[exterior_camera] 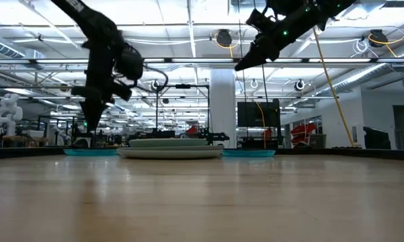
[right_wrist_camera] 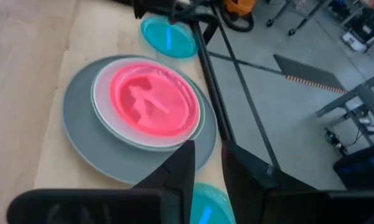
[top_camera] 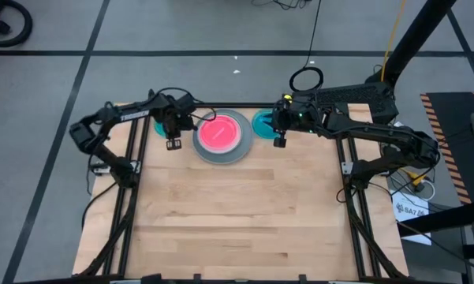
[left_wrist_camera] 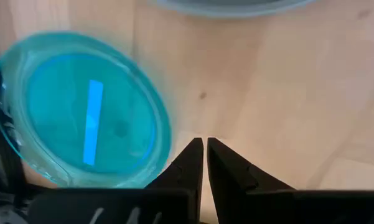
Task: Stack plastic plates
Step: Stack the left blue plate on top of the pink plate
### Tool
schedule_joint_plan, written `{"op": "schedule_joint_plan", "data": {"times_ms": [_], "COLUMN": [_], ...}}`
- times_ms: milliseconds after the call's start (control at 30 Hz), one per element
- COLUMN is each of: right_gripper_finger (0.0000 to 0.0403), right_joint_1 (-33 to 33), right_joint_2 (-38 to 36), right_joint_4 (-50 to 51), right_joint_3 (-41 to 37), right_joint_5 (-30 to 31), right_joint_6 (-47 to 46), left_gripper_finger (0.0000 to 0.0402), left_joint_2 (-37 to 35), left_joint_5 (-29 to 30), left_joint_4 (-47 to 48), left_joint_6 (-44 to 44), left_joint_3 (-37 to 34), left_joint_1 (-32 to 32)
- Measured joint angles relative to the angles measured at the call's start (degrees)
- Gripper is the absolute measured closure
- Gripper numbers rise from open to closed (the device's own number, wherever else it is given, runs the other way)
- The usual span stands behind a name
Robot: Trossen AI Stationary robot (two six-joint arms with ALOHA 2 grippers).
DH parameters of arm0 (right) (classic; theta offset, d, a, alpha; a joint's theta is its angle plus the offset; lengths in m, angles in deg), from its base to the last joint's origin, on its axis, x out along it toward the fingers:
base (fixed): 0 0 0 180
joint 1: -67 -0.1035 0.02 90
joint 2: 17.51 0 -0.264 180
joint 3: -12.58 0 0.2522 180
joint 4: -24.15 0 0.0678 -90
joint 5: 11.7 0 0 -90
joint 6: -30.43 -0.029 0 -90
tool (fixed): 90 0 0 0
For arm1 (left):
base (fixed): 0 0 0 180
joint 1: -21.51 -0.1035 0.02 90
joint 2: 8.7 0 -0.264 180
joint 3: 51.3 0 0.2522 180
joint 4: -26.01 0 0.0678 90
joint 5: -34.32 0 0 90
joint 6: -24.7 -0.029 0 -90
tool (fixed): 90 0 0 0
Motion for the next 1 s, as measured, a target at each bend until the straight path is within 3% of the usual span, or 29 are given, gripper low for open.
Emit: {"op": "schedule_joint_plan", "data": {"times_ms": [300, 733, 833, 1000], "right_gripper_finger": [0.033, 0.033, 0.033, 0.033], "right_joint_1": [0.3, 0.35, 0.35, 0.36], "right_joint_2": [0.06, 0.07, 0.07, 0.07], "right_joint_4": [0.24, 1.4, 1.42, 1.42], "right_joint_3": [0.0, 0.02, 0.02, 0.04], "right_joint_5": [-0.04, -0.04, -0.07, -0.07], "right_joint_6": [-0.5, -0.13, 0.12, 0.27], "left_gripper_finger": [0.0371, 0.0367, 0.0344, 0.027], "left_joint_2": [5.64, 6.19, 6.19, 6.19], "left_joint_5": [0.22, -3.86, -3.85, -3.85], "left_joint_4": [-6.63, -6.35, -6.1, -6.14], "left_joint_6": [4.85, 0.39, 0.05, -0.06], "left_joint_3": [-0.02, -0.04, -0.04, -0.84], "left_joint_1": [-6.69, -8.34, -8.18, -8.18]}}
